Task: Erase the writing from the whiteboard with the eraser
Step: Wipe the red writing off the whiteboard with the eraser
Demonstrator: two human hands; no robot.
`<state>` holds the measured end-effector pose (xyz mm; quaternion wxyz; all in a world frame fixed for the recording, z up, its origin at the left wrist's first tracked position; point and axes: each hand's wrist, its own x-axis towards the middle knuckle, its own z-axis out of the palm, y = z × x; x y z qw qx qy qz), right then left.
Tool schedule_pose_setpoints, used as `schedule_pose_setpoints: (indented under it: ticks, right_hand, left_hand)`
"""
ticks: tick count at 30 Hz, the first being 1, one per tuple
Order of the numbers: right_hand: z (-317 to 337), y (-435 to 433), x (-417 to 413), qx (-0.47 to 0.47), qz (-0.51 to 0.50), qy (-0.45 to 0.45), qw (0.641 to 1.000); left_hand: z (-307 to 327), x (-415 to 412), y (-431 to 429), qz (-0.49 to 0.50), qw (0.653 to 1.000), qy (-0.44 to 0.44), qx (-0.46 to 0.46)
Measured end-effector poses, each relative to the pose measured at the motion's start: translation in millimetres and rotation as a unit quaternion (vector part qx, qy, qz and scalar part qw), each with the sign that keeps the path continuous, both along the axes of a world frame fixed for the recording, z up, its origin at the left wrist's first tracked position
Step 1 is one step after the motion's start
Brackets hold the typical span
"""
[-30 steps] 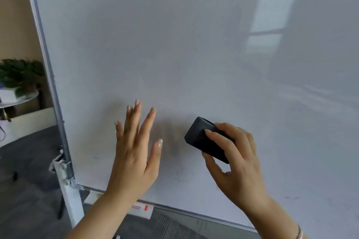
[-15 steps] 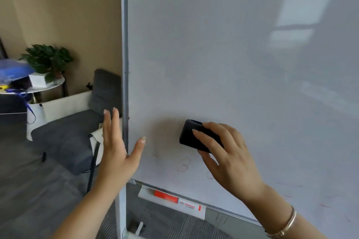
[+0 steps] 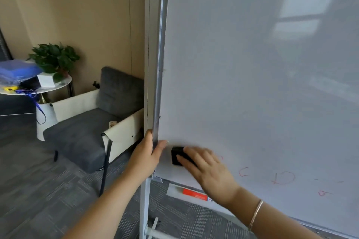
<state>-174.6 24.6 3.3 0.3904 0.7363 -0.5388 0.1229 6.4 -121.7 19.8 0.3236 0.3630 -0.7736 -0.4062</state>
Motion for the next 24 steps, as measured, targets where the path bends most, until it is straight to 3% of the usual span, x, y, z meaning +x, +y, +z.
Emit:
schedule_pose_setpoints:
  ticks: [4, 9, 17, 24]
  right_hand:
    - [-53, 3, 0, 0.065, -0.005, 0.073, 0.995]
    - [-31, 5, 2, 0.065, -0.01, 0.054, 0.996]
    - [60, -3, -1, -0.119, -0.041, -0.108, 0.986]
    - [-18, 17, -10, 0.019, -0.038, -0.012, 0.999]
  left_hand:
    - [-3, -1, 1, 0.004, 1.0, 0.013, -0.014]
    - [-7, -2, 0, 0.009, 0.999, 0.018, -0.025]
    - [-9, -4, 1, 0.0, 0.999, 0.041, -0.022]
    - [-10, -3, -1, 0.012, 0.999, 0.029, -0.039]
